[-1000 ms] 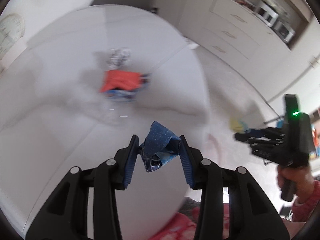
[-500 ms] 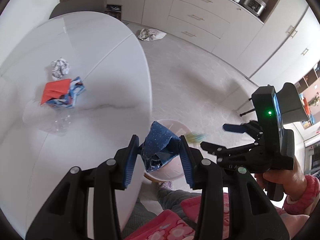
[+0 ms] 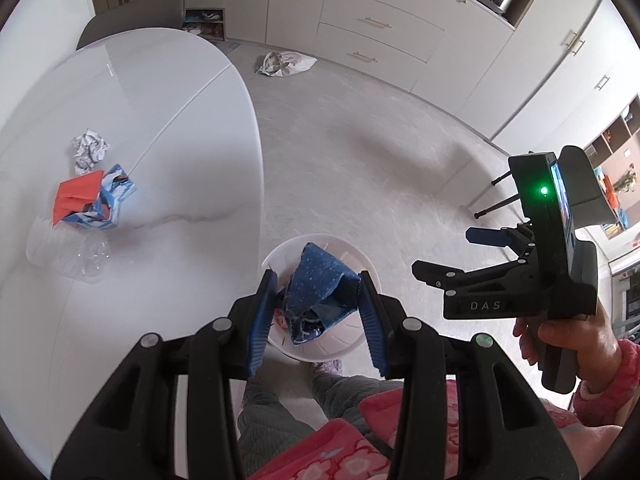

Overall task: Collect trash
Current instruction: 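Open the left tool over the bin to drop the blue wrapper, then reach the right tool to the red snack packet and grasp it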

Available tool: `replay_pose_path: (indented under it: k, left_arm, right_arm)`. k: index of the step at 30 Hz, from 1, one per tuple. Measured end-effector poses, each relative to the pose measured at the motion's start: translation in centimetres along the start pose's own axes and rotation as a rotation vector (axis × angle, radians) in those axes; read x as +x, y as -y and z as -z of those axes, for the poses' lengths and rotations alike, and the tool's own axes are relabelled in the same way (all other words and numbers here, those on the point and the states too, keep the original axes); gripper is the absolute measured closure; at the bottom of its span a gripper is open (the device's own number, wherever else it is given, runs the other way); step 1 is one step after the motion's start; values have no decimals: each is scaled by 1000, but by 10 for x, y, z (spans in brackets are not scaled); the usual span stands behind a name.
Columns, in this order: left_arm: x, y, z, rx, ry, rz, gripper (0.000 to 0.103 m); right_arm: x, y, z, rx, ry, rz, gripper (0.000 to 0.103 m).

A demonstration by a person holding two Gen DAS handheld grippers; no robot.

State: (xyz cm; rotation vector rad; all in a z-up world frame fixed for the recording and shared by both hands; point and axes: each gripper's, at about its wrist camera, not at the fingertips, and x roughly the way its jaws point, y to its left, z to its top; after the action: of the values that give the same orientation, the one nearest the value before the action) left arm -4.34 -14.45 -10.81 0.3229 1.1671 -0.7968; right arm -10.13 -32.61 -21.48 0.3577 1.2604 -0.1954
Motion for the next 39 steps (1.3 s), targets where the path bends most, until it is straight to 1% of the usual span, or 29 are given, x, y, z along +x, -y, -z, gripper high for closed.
replay_pose_path:
  k: [1,3,4,5,6,8,12,24,27,29,36,39]
  left_arm:
    - [1,0,0,6,-2,4,62]
    - [5,1,-1,20,-11,3,50]
    - [7,3,-1,31,-14,-6,28]
    - [7,5,-1,38,-15,-17,13]
    - [6,6,0,47,-10,-29,10]
    - [2,9,0,65,0,-30,8]
    - [3,9,0,79,-4,-38,8]
    - [-6,-6,3,44,6,-47,8]
    - [-12,-14,6,14,12,-60,8]
    - [-15,-26,8,-21,18,-73,8]
    - [-30,-72,18,-160,44,-123,8]
    - [-37,-93,25,-223,54,-147,8]
  right_arm:
    - [0,1,0,3,-1,1,3]
    - [0,2,1,8,-2,2,3]
    - [0,2,0,9,-2,3,3]
    - [0,1,0,9,-2,3,3]
    - [0,1,0,9,-2,3,3]
    - [0,1,0,6,1,3,3]
    - [0,-2,0,0,-1,4,3]
    - [-3,-12,-4,-16,7,-3,3]
    - [-4,-19,-8,-27,14,-12,3]
    - [-4,-28,-14,-48,17,-20,3]
    - [-1,-76,-33,-167,24,-52,3]
    - [1,-105,-44,-240,31,-76,3]
